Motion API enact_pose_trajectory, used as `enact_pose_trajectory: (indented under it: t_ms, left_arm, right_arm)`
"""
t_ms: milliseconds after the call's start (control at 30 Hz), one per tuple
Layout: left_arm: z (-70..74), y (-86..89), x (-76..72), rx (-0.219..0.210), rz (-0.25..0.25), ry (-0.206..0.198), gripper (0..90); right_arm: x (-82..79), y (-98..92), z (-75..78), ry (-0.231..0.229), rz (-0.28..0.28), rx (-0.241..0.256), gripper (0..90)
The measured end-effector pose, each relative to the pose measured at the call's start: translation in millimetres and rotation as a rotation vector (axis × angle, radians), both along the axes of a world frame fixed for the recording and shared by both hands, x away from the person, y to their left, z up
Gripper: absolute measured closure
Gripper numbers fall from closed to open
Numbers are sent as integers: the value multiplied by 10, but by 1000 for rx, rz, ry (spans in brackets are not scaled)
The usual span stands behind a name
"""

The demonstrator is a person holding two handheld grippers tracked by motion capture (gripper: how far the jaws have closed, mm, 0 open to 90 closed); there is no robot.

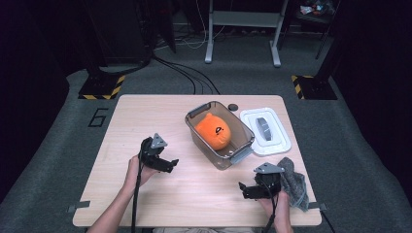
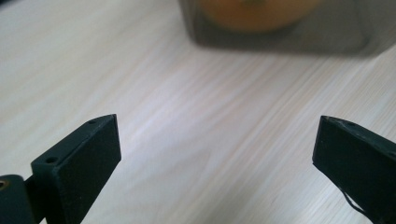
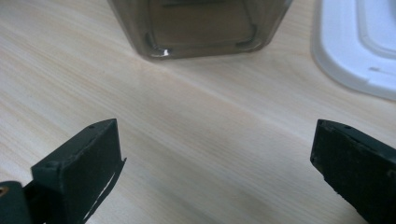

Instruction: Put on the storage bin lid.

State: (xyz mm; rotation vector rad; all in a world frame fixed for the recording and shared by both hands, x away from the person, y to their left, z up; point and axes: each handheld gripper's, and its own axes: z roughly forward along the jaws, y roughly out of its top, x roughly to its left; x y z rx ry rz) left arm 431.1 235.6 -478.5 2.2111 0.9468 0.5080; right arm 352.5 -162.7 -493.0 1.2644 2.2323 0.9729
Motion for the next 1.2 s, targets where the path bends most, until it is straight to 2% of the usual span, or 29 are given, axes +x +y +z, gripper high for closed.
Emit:
enact_pose_trajectory:
  t_ms: [100,133,167,233,333,367,400,467,633,700,767,867,1067,1133,1200]
  left_arm:
    - [-155,96,-28,-4,30,15,4]
    - [-155,96,-28,-4,30,15,3]
    - [-240,150,-42,1,41,32,4]
    - [-312,187,-44,19,51,53,0]
    - [-424,216,-61,9,81,48,5]
    - [-443,225,-61,12,79,71,1]
    - [-458,244,-65,10,71,61,0]
    - [-480,253,-82,-14,88,46,0]
    - [-515,291,-93,-54,99,42,0]
    - [-517,291,-93,-52,99,34,0]
    - [-516,292,-93,-53,99,40,0]
    - [-519,293,-90,-54,97,38,0]
    - [-520,293,-90,-56,97,38,0]
    - [-518,293,-91,-55,94,41,0]
    - [-520,290,-92,-59,90,40,0]
  right_arm:
    - [31,-72,69,-1,-12,6,17]
    - [31,-72,69,-1,-12,6,17]
    - [69,-109,119,3,-28,11,17]
    - [118,-161,179,-4,-31,-4,21]
    - [212,-230,259,-9,-45,-7,23]
    - [246,-260,286,-7,-53,-14,24]
    - [278,-278,308,-8,-58,-11,24]
    - [349,-317,356,-9,-65,-24,24]
    - [526,-402,447,-7,-87,-22,24]
    - [592,-432,470,-2,-110,-23,25]
    - [631,-468,470,-6,-102,-28,27]
    - [764,-537,459,16,-130,-36,30]
    - [974,-600,424,41,-144,-39,32]
    - [1040,-613,415,26,-144,-53,38]
    - [1101,-618,414,43,-151,-49,38]
